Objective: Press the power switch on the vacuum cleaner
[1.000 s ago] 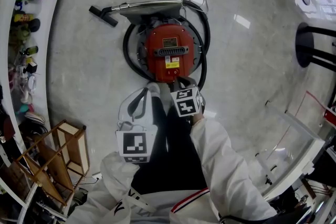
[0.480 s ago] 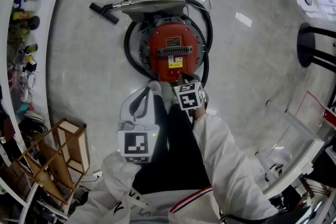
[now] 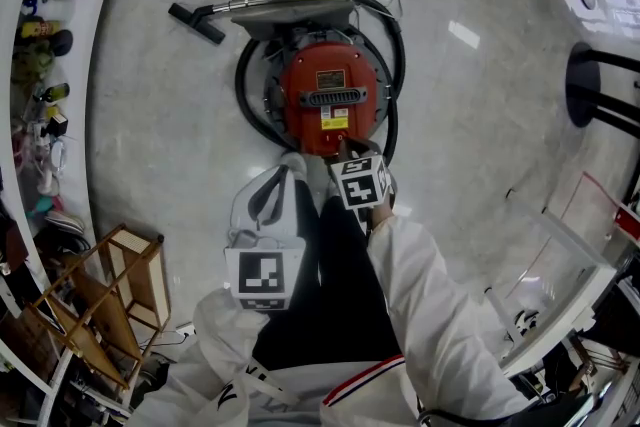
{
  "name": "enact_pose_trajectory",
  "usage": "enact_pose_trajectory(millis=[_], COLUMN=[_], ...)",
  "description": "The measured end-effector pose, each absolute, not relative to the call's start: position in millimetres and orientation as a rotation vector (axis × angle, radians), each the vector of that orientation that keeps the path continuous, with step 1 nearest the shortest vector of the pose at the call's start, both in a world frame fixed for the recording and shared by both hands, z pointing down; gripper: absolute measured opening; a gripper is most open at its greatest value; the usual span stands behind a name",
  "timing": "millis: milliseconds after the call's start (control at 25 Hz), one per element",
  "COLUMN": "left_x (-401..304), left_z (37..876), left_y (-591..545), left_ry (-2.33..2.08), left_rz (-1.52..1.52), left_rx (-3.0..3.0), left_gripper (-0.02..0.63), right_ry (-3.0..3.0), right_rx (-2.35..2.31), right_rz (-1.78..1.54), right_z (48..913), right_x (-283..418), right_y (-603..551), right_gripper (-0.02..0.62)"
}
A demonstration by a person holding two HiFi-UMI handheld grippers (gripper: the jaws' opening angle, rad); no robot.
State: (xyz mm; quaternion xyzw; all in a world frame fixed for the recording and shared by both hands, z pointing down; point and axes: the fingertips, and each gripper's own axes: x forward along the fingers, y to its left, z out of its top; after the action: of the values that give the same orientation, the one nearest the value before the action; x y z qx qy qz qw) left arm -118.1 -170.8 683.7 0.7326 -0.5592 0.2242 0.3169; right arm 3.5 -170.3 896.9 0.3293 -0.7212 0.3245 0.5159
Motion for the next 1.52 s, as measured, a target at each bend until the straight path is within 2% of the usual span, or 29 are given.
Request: enact_pose_trajectory(millis=[1520], left_x=[-116.6], left_z=[689.0], left_y=[-172.9], left_ry=[-1.456], left_rz=[0.587], left_rx=[1.917], left_gripper=[0.000], right_ry=[-1.705], right_rx=[0.779], right_rz=[0.792], right_z=[903.0], right_x=[6.8], right_y=[-166.2], right_gripper=[0.002])
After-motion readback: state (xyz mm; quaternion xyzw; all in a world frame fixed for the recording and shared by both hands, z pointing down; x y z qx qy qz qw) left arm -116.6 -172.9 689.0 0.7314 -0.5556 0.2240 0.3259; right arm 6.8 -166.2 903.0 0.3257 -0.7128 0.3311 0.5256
